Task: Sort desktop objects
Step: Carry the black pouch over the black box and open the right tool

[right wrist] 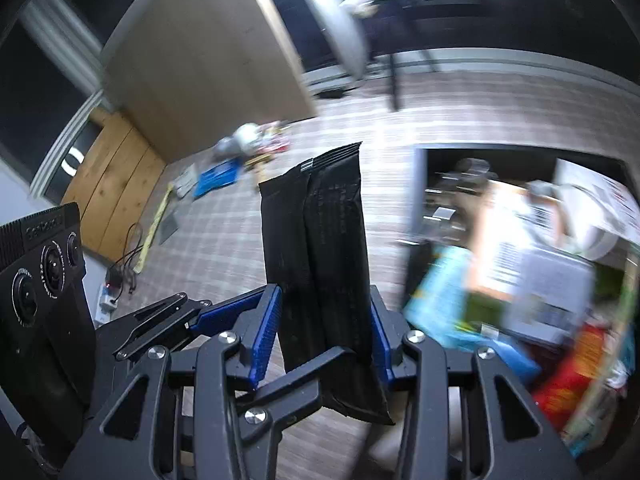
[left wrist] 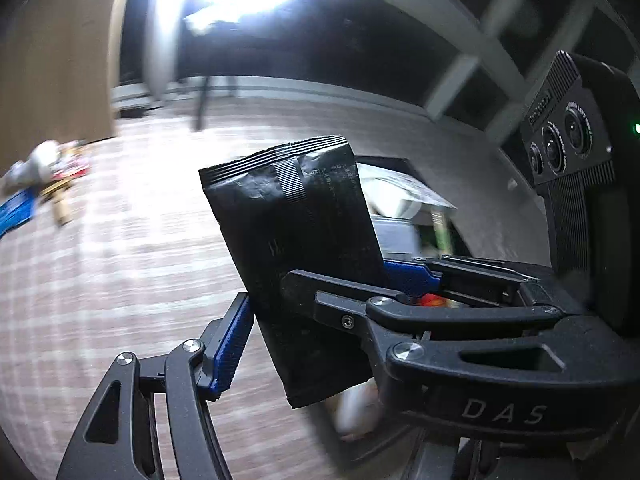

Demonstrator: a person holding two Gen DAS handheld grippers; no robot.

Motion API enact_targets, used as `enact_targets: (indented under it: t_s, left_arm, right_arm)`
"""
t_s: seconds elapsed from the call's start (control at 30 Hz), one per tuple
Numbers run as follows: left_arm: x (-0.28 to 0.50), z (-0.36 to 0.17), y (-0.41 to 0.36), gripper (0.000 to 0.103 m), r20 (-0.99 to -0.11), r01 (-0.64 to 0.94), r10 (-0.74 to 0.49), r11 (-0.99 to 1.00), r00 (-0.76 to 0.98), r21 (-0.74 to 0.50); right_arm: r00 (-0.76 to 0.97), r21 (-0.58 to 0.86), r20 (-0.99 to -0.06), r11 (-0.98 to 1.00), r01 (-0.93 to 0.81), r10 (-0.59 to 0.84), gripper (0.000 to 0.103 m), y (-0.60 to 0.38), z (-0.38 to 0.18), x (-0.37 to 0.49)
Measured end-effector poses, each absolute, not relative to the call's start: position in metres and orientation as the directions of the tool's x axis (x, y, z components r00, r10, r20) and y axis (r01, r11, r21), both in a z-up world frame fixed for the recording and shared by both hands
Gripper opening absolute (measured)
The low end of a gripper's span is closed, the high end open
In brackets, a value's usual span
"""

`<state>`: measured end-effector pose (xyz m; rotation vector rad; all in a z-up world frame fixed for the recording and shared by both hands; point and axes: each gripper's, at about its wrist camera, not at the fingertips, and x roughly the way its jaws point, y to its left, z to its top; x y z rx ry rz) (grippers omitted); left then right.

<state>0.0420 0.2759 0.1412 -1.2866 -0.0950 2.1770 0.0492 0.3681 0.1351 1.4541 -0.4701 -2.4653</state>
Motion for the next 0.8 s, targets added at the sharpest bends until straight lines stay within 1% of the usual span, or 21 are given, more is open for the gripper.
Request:
enact_targets:
  t_s: [0.2, 0.33, 0.5, 0.67, 0.7, 0.73, 0.8]
  left_arm:
    - [0.055, 0.143, 0.357, 0.061, -0.774, -0.550, 0.567, -0.757, -0.281, -0.354]
    - [0.066, 0.144, 0.396, 0.061, -0.779, -0.594, 0.576, -0.725, -0.246, -0.349]
    - [0.076, 0.141, 0.433, 0.061, -0.789, -0.627, 0.576, -0.700, -0.215, -0.340]
    - [0.083, 0.140, 0.452, 0.060, -0.800, -0.645, 0.564, -0.693, -0.206, -0.323]
    - [0.083, 0.140, 0.454, 0.062, -0.803, -0.648, 0.556, -0.696, -0.213, -0.310]
    - [0.084, 0.140, 0.456, 0.064, -0.807, -0.649, 0.540, -0.707, -0.239, -0.281]
    - [0.084, 0.140, 0.453, 0.073, -0.815, -0.638, 0.515, -0.728, -0.266, -0.252]
  right_arm:
    - [-0.512, 0.389, -0.802, -0.919, -0.055, -0.309, 0.041, 0.447, 0.138, 0.086]
    - [-0.523, 0.385, -0.807, -0.916, -0.115, -0.274, 0.041, 0.489, 0.138, 0.106]
    - [-0.525, 0.375, -0.815, -0.913, -0.160, -0.243, 0.041, 0.527, 0.135, 0.125]
    - [-0.524, 0.369, -0.821, -0.912, -0.181, -0.228, 0.041, 0.544, 0.131, 0.135]
    - [-0.522, 0.357, -0.825, -0.916, -0.183, -0.217, 0.042, 0.546, 0.132, 0.136]
    - [-0.522, 0.339, -0.830, -0.922, -0.189, -0.199, 0.043, 0.547, 0.132, 0.137]
    - [-0.520, 0.285, -0.844, -0.932, -0.225, -0.133, 0.058, 0.552, 0.134, 0.139]
